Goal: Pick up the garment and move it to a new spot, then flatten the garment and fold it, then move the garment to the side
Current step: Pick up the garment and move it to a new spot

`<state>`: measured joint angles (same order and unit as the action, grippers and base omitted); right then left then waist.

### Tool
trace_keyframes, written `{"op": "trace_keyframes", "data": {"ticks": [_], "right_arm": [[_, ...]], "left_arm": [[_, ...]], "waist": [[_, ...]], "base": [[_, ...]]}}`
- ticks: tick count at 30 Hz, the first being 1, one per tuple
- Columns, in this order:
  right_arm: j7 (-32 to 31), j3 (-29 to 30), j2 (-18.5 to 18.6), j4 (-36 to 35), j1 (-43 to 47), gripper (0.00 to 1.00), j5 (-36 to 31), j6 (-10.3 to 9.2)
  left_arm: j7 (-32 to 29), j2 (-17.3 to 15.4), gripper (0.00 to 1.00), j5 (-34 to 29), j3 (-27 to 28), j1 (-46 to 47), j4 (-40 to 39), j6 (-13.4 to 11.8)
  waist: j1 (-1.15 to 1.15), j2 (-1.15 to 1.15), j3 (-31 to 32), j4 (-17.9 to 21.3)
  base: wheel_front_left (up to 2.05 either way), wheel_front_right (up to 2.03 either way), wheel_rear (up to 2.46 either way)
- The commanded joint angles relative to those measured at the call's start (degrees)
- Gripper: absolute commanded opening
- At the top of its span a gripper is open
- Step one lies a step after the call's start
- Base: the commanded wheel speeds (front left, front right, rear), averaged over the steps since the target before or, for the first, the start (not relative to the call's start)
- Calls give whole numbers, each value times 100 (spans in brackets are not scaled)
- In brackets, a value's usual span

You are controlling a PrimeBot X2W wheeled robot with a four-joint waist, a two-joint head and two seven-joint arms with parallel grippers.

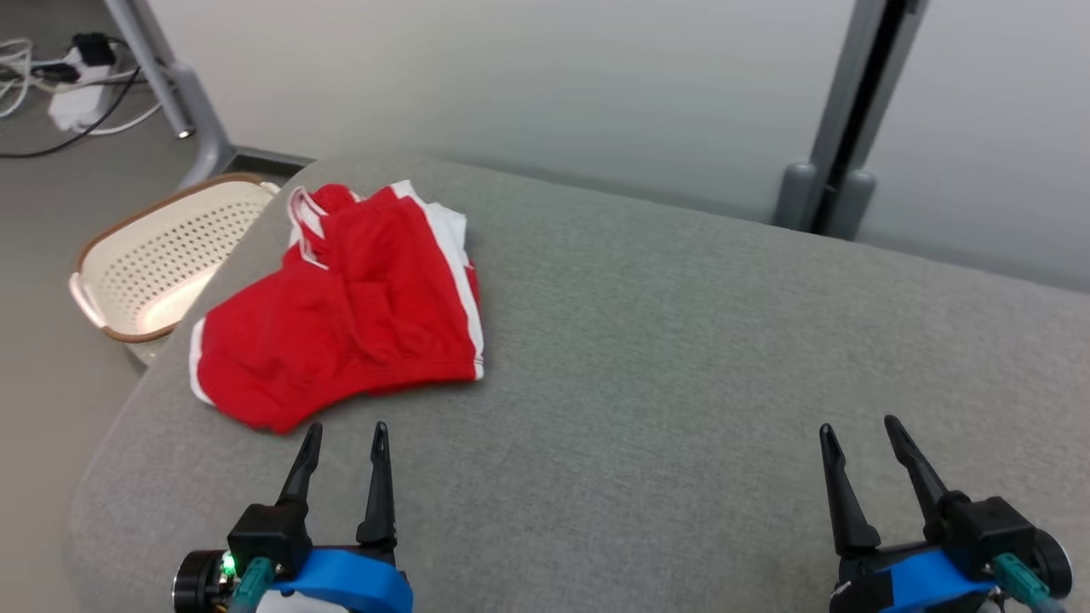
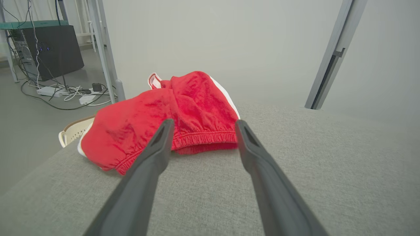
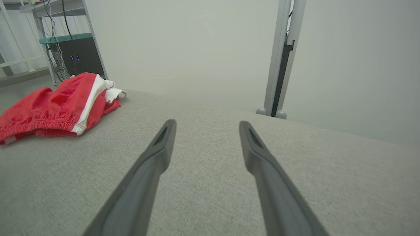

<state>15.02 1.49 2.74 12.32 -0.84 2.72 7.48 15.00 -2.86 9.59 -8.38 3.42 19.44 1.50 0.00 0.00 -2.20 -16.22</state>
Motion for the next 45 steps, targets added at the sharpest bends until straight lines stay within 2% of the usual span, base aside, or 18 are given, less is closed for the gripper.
{"op": "trace_keyframes", "data": {"ticks": [1, 7, 12, 20, 24, 29, 33, 37, 39, 42, 45], "right_arm": [[23, -13, 27, 3, -25, 100, 17, 3], [23, -82, 27, 30, -6, 100, -1, 3], [23, -123, 27, 38, -40, 100, -28, 2], [23, -41, 25, -113, -127, 100, -156, 3], [23, 47, 27, -189, -222, 100, -236, 3], [23, 71, 26, -245, -368, 100, -339, 3], [23, 12, 26, -279, -523, 100, -443, 2], [23, -29, 27, -299, -669, 100, -579, 2], [23, -39, 25, -305, -721, 100, -641, 2], [23, 34, 27, -285, -707, 100, -685, 2], [23, 112, 25, -291, -689, 100, -767, 2]], "left_arm": [[28, -4, 100, 22, -1, 14, -14, -17], [28, -2, 100, 44, 17, -44, -24, -19], [28, -2, 100, 48, 15, -75, -48, -18], [28, -62, 100, -58, 244, 183, -165, 103], [28, -221, 100, 125, 484, 708, -360, 278], [18, -604, 100, 240, 713, 1680, -518, 398], [-275, -965, 100, 265, 736, 2456, -261, 458], [-845, -1095, 100, 649, 756, 3129, 401, 540], [-1138, -1277, 100, 636, 571, 3341, 768, 564], [-1627, -1339, 100, 821, 282, 3533, 1317, 600], [-1974, -1555, 100, 866, 40, 3730, 1738, 593]], "waist": [[0, 0, -133, -200], [0, 0, -94, -646], [0, 0, -97, -774], [0, 0, -277, -654], [0, 0, -473, -560], [0, 0, -801, -426], [0, 0, -1109, -282], [0, 0, -1418, -125], [0, 0, -1553, -47], [0, 0, -1711, 18], [0, 0, -1862, 70]], "base": [[0, 0, 0], [0, 0, 0], [0, 0, 0], [0, 0, 0], [0, 0, 0], [0, 0, 0], [0, 0, 0], [0, 0, 0], [0, 0, 0], [0, 0, 0], [0, 0, 0]]}}
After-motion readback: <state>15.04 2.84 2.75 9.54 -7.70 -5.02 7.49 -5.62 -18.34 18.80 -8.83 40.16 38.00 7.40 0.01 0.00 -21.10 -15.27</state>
